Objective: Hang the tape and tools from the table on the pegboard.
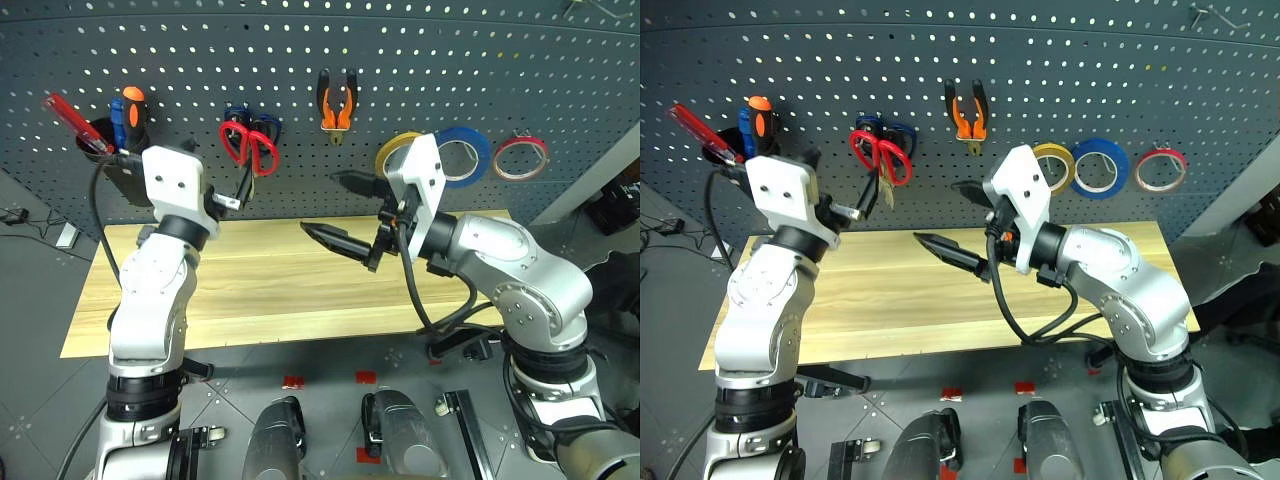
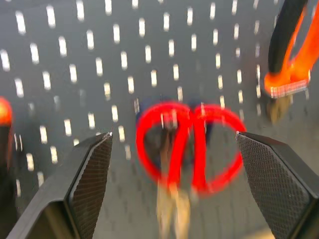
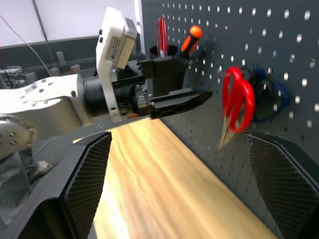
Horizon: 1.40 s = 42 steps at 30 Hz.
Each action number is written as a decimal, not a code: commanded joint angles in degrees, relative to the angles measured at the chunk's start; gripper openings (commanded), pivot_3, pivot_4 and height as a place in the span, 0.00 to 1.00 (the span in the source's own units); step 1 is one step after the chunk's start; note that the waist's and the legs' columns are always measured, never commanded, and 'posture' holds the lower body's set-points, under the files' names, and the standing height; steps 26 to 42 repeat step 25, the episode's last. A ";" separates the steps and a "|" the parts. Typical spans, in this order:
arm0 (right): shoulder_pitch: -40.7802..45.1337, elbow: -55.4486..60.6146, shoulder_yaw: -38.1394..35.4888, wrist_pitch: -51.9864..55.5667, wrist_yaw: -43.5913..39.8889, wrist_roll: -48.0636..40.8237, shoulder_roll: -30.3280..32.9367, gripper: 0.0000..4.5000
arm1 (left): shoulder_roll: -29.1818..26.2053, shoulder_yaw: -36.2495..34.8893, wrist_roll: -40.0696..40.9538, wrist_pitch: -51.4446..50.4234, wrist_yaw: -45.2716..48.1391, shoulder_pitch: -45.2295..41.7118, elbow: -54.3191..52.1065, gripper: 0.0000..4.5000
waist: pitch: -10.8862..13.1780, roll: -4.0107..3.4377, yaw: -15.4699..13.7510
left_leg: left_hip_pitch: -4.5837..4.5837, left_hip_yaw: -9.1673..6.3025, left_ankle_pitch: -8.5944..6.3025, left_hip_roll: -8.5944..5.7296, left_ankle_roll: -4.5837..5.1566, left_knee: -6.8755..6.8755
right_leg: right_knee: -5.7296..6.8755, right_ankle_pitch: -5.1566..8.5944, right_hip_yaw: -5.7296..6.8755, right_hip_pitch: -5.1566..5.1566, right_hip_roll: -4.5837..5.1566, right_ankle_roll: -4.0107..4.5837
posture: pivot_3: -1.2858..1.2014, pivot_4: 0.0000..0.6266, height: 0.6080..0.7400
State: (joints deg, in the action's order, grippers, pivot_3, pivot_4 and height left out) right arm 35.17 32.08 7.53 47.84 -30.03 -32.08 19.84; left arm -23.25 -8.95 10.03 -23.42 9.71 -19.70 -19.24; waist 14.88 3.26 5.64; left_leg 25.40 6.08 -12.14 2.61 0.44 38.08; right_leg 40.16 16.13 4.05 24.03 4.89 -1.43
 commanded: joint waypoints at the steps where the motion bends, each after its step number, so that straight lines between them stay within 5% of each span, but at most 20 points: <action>1: -4.26 1.21 1.86 -4.32 2.61 4.87 0.43 1.00 | 0.48 0.47 -2.67 -4.32 -2.84 1.68 -2.38 0.92 | -0.24 -0.02 -0.25 | -0.04 -0.01 0.00 0.00 0.00 0.00 | 0.01 0.00 0.00 -0.03 -0.01 0.00 | 0.45 0.29 1.00; 8: -15.81 -13.11 3.05 -25.87 11.46 21.18 -2.81 1.00 | 2.39 -1.79 -2.45 -0.53 -1.94 6.79 5.10 0.92 | -1.71 -0.04 -0.68 | -0.47 0.09 -0.02 0.01 0.00 -0.15 | -0.13 0.00 -0.05 -0.39 -0.05 0.00 | 0.45 0.26 1.00; 18: -23.62 -34.36 -6.57 -43.23 25.14 28.61 -8.43 1.00 | 6.81 -4.02 -1.92 4.75 -4.02 9.10 13.63 0.92 | -3.77 -0.31 -0.83 | -0.63 0.08 -0.03 0.00 0.00 -0.14 | -0.19 0.00 -0.09 -0.63 -0.07 0.00 | 0.46 0.19 1.00; 25: -22.88 -44.35 -9.33 -48.31 25.60 29.54 -8.33 1.00 | 8.64 -5.43 -3.17 10.68 -5.54 12.05 18.56 0.92 | -5.13 -0.43 -0.62 | -0.76 0.07 -0.04 0.08 0.01 -0.18 | -0.19 0.00 -0.14 -0.72 -0.20 0.01 | 0.47 0.16 1.00; 42: -22.88 -44.35 -9.33 -48.31 25.60 29.54 -8.33 1.00 | 8.64 -5.43 -3.17 10.68 -5.54 12.05 18.56 0.92 | -5.13 -0.43 -0.62 | -0.76 0.07 -0.04 0.08 0.01 -0.18 | -0.19 0.00 -0.14 -0.72 -0.20 0.01 | 0.47 0.16 1.00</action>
